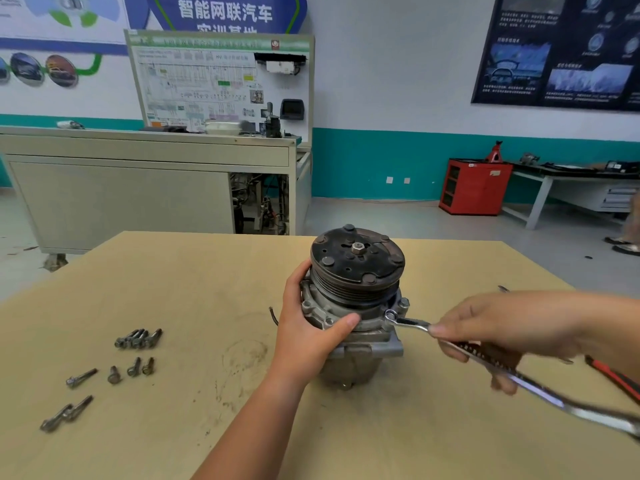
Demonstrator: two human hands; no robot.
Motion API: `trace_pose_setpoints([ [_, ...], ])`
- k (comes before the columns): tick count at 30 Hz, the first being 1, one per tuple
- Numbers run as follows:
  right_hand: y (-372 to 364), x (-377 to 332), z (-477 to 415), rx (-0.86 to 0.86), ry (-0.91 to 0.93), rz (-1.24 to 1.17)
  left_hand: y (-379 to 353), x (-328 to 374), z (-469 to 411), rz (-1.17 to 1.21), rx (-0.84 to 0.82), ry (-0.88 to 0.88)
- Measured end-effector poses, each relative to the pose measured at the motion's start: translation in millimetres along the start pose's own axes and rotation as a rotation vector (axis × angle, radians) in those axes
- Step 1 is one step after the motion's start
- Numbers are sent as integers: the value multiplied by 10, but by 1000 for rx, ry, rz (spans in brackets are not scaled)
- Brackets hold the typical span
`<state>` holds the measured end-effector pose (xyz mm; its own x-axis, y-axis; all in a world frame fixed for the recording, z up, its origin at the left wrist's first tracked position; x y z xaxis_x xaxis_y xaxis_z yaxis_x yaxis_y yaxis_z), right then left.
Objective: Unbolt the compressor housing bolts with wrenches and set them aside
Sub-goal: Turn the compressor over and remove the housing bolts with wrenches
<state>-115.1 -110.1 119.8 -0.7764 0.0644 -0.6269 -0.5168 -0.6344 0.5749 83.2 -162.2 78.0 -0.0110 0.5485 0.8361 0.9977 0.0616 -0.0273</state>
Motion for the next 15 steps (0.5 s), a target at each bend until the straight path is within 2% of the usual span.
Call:
trace_pose_setpoints([
  [2, 234, -42, -23, 91, -51, 231, 0, -2, 2, 0, 0, 2],
  [4, 449, -143, -66, 237, -17, 444, 2, -2, 0, -3, 2, 0],
  [7, 572, -232, -102, 303, 80, 506, 1, 8, -5, -12, 2, -7],
  [9, 553, -166, -56, 221, 83, 365, -3, 14, -5, -10, 2, -13],
  [11, 473, -78, 26, 125, 83, 124, 3, 13, -3, -7, 6, -22],
  [15, 145, -8, 79, 151, 155, -303, 5, -15, -10, -2, 6, -15],
])
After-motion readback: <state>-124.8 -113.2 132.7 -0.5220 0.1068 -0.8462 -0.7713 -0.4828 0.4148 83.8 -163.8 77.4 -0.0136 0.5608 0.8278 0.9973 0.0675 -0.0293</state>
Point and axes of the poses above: each hand's wrist, its own z-axis away from the middle knuckle, its own y-axis out of the back of the hand, x = y × z, the point moved 8 cm from there along -z, towards the middle knuckle
